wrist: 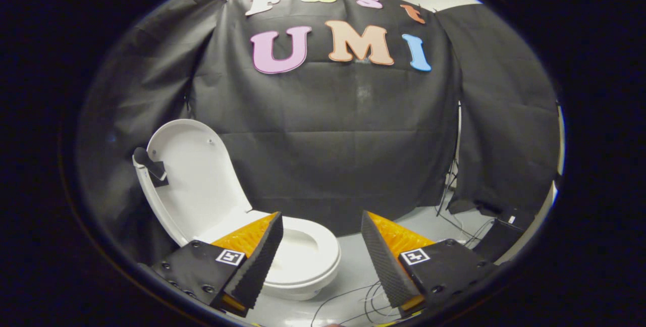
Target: Open the toilet lid.
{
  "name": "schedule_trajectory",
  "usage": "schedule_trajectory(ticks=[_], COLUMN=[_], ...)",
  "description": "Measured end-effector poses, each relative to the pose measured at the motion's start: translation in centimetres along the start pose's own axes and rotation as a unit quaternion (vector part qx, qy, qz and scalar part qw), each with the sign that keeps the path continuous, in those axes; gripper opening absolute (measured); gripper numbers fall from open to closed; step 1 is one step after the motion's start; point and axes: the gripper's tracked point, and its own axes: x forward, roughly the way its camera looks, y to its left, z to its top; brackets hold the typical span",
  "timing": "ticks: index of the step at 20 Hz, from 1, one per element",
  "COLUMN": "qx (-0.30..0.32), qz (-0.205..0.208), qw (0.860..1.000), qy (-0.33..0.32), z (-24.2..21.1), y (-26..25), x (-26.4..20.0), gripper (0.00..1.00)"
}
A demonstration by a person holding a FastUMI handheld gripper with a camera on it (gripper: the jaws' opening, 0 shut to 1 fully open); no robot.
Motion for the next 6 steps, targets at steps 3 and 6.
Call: schedule_trajectory(ticks=[3, 6], qx=[0.002, 0.001], qz=[-0.007, -0.022], qw=[1.000, 1.000], qy=[-0.012, -0.015], z=[0.6, 0.8], y=[-1.4, -2.9], x=[0.1, -0.1], gripper=[0.96, 0.96])
